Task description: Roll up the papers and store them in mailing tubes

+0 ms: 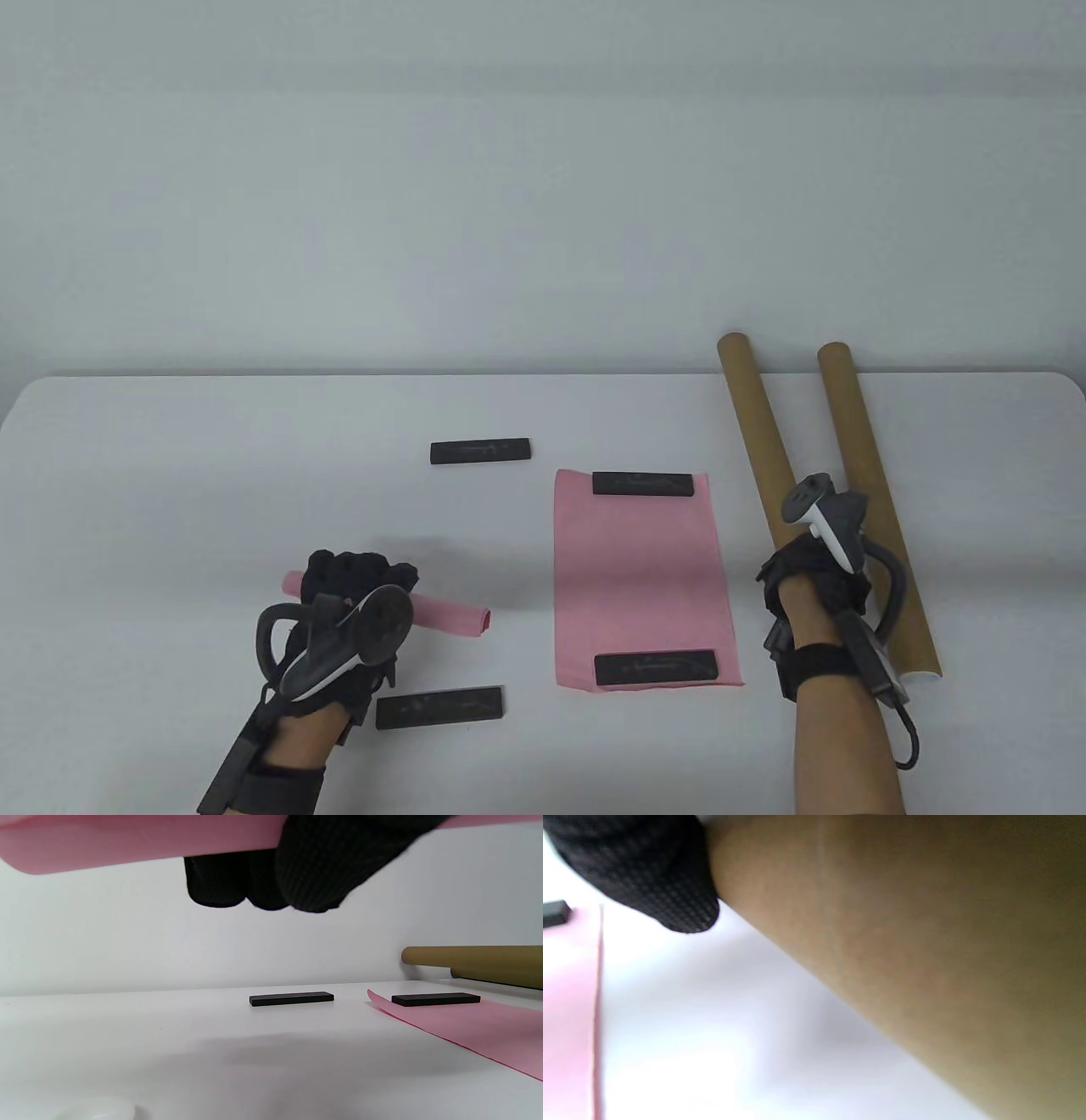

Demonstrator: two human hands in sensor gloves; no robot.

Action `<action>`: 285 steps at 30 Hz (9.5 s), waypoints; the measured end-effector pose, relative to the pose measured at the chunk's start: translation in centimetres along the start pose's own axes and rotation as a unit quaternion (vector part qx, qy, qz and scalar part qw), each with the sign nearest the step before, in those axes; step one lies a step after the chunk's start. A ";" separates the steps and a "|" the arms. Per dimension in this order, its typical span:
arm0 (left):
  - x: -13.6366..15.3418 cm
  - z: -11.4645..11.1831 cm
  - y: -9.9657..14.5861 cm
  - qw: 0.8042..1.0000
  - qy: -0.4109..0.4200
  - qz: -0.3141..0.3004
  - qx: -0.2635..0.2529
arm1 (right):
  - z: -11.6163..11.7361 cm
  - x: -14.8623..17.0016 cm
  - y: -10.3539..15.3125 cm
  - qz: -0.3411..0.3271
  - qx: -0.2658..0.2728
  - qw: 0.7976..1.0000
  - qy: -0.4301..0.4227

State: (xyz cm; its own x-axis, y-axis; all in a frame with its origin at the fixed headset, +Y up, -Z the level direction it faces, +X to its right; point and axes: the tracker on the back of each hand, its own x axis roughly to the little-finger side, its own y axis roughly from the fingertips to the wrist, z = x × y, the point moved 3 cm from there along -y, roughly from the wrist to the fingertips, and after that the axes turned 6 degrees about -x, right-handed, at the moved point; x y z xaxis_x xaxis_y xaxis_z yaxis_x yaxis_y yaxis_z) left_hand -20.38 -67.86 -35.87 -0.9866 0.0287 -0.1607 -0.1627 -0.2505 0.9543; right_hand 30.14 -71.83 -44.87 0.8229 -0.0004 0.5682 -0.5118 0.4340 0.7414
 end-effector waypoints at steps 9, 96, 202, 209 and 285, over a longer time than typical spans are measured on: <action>0.8 0.0 0.0 1.000 0.005 0.014 0.001 | -3.0 1.4 7.9 -0.161 0.272 0.947 0.062; 1.2 2.3 0.5 0.924 0.379 -0.018 -0.040 | -1.7 3.3 14.1 -0.344 0.424 0.830 0.114; 0.7 0.5 1.1 0.995 0.067 -0.068 -0.002 | 3.0 -1.4 -1.4 -0.026 -0.084 0.995 -0.050; 0.6 0.5 1.1 0.996 0.063 -0.067 -0.001 | 3.7 -1.9 -2.2 0.000 -0.087 0.996 -0.038; 0.1 -0.9 1.1 0.986 0.153 -0.056 0.032 | -2.7 8.5 9.5 -0.229 0.424 0.876 0.028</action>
State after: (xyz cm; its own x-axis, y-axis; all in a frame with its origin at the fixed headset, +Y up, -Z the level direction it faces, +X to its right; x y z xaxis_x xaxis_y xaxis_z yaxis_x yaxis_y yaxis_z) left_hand -20.63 -68.99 -35.08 -0.9144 -0.2424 -0.3242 -0.2797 -0.2006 0.9389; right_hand 32.92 -65.30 -33.95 0.9885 0.0552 0.1410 -0.1045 -0.4258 0.8987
